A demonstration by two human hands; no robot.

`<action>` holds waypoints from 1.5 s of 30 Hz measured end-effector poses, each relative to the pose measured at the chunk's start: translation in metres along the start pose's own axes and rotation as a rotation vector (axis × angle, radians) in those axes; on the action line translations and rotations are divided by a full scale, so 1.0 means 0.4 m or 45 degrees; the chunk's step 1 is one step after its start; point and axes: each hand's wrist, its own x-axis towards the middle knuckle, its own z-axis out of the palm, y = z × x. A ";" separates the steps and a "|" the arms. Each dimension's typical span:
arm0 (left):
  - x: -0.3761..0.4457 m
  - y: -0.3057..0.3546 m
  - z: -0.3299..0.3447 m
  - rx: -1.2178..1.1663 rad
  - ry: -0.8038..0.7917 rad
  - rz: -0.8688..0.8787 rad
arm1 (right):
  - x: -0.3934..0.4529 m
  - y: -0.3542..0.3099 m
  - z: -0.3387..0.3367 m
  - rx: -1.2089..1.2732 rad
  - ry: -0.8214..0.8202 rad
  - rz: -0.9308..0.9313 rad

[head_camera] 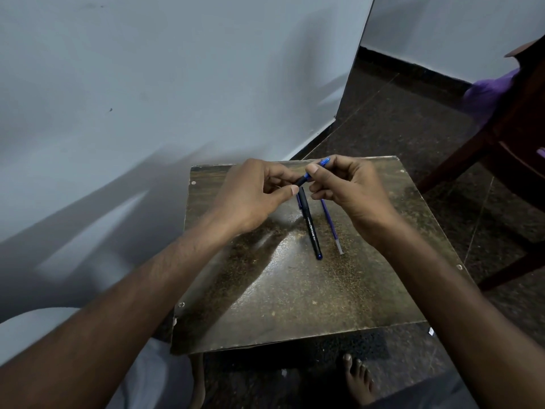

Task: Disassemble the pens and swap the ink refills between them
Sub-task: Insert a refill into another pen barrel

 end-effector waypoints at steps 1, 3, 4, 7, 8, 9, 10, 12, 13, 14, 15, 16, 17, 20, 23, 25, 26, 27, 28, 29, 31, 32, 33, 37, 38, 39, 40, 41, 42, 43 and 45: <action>0.000 0.000 0.000 0.005 -0.001 0.009 | 0.000 0.002 0.000 -0.011 -0.015 -0.009; -0.002 0.003 0.000 0.025 0.011 0.021 | 0.000 0.008 0.001 -0.047 -0.022 -0.035; -0.004 0.005 0.001 0.040 0.027 0.026 | 0.000 0.011 0.002 -0.057 -0.008 -0.048; -0.008 0.012 0.005 0.037 0.050 0.023 | 0.000 0.012 0.008 -0.035 0.055 -0.052; -0.008 0.014 0.007 0.025 0.042 0.011 | 0.000 0.010 0.010 -0.016 0.067 -0.034; -0.007 0.015 0.008 0.015 0.029 -0.006 | 0.000 0.008 0.011 0.023 0.070 -0.003; -0.007 0.017 0.009 0.006 0.021 -0.026 | 0.000 0.005 0.011 0.088 0.065 0.032; -0.005 0.018 0.007 -0.032 0.020 -0.063 | 0.001 0.000 0.010 0.231 0.057 0.066; -0.006 0.018 0.005 -0.061 0.018 -0.080 | 0.000 -0.002 0.010 0.263 0.062 0.062; -0.007 0.019 0.004 -0.091 0.012 -0.097 | -0.002 -0.001 0.012 0.263 0.076 0.056; -0.008 0.020 0.005 -0.118 0.001 -0.113 | -0.004 -0.001 0.015 0.247 0.099 0.060; -0.010 0.021 0.006 -0.142 -0.011 -0.128 | -0.005 0.001 0.016 0.225 0.131 0.075; -0.012 0.022 0.008 -0.162 -0.021 -0.141 | -0.005 0.002 0.018 0.207 0.165 0.097; -0.012 0.021 0.011 -0.194 -0.032 -0.165 | -0.001 0.001 0.014 0.242 0.195 0.154; -0.010 0.017 0.008 -0.224 -0.032 -0.181 | 0.000 0.002 0.010 0.296 0.107 0.163; -0.010 0.016 0.009 -0.213 -0.038 -0.176 | -0.003 0.005 0.014 0.251 0.105 0.152; -0.011 0.016 0.010 -0.205 -0.042 -0.172 | -0.003 0.006 0.015 0.247 0.128 0.164; -0.012 0.016 0.012 -0.201 -0.046 -0.167 | -0.002 0.005 0.017 0.241 0.156 0.182; -0.012 0.017 0.014 -0.205 -0.046 -0.164 | -0.001 0.006 0.017 0.232 0.171 0.196; -0.012 0.016 0.014 -0.214 -0.043 -0.164 | -0.001 0.005 0.016 0.229 0.172 0.205; -0.011 0.015 0.014 -0.221 -0.035 -0.170 | -0.001 0.002 0.013 0.239 0.128 0.207; -0.011 0.015 0.013 -0.218 -0.031 -0.171 | -0.002 0.002 0.012 0.240 0.097 0.193; -0.010 0.014 0.013 -0.219 -0.032 -0.171 | -0.004 0.002 0.013 0.231 0.082 0.180; -0.015 0.016 0.016 -0.244 -0.077 -0.157 | -0.001 0.001 0.018 0.170 0.218 0.223; -0.016 0.017 0.016 -0.247 -0.083 -0.156 | 0.002 0.004 0.017 0.174 0.222 0.229; -0.016 0.018 0.016 -0.257 -0.084 -0.161 | 0.002 0.004 0.017 0.202 0.196 0.235; -0.016 0.017 0.015 -0.269 -0.078 -0.170 | 0.002 0.003 0.018 0.229 0.145 0.238; -0.015 0.017 0.013 -0.278 -0.070 -0.181 | -0.001 -0.001 0.019 0.257 0.087 0.236; -0.014 0.016 0.012 -0.284 -0.063 -0.192 | -0.004 -0.001 0.020 0.267 0.049 0.223; -0.013 0.017 0.012 -0.286 -0.064 -0.198 | -0.008 -0.002 0.020 0.255 0.047 0.208; -0.014 0.020 0.012 -0.294 -0.094 -0.187 | -0.011 -0.002 0.019 0.192 0.145 0.199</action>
